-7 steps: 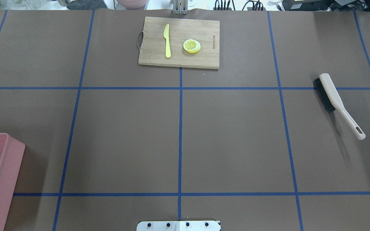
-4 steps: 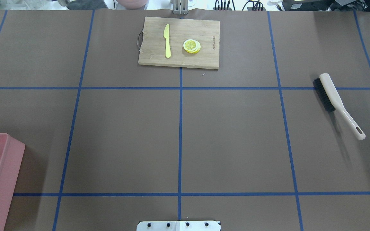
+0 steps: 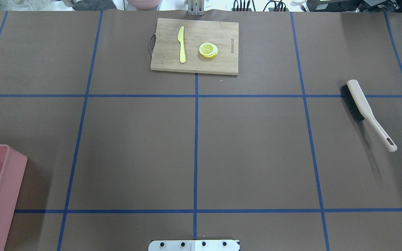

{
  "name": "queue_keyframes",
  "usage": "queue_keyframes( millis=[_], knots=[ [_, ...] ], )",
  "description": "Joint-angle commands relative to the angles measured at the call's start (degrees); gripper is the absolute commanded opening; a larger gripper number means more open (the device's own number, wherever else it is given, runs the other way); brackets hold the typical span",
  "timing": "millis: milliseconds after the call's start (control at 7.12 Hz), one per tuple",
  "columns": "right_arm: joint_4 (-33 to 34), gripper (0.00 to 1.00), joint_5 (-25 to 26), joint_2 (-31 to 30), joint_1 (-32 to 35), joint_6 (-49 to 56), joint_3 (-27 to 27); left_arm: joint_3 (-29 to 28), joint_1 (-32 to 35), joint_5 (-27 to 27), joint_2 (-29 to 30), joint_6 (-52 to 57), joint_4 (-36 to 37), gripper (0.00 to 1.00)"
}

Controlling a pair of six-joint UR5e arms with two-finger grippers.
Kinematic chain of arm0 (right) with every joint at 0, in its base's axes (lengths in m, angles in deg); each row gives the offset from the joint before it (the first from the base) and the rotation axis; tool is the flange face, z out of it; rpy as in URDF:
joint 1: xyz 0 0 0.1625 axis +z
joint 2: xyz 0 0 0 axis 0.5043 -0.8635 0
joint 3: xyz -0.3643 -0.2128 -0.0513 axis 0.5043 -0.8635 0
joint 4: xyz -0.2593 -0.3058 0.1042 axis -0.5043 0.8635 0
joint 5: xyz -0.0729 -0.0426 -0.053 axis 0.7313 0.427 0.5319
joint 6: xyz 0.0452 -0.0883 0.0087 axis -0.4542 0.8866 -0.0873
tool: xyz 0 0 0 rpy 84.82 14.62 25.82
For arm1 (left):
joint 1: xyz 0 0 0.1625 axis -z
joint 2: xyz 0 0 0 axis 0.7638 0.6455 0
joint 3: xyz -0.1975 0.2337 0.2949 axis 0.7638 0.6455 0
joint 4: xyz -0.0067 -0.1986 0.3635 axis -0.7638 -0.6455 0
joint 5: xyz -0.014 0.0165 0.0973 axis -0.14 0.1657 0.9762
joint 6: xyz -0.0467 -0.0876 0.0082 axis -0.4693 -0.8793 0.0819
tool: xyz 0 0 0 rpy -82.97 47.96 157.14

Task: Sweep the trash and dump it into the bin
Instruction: 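Tip the dustpan with the left gripper to dump items into the pink bin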

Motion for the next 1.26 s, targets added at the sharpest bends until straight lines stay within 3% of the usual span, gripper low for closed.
queue_keyframes(
  millis=[0,562,1124],
  knots=[
    [0.0,1.0,-0.01,0.0,0.0,0.0,0.04,2.39,-2.8,2.36,0.37,-2.11,4.1,0.0],
    [0.0,1.0,-0.01,0.0,0.0,0.0,0.04,2.5,-5.35,5.95,0.28,-2.84,5.18,0.0],
    [0.0,1.0,0.08,0.0,0.0,0.0,0.04,3.37,-5.45,6.23,0.28,-2.84,6.23,0.0]
  ],
)
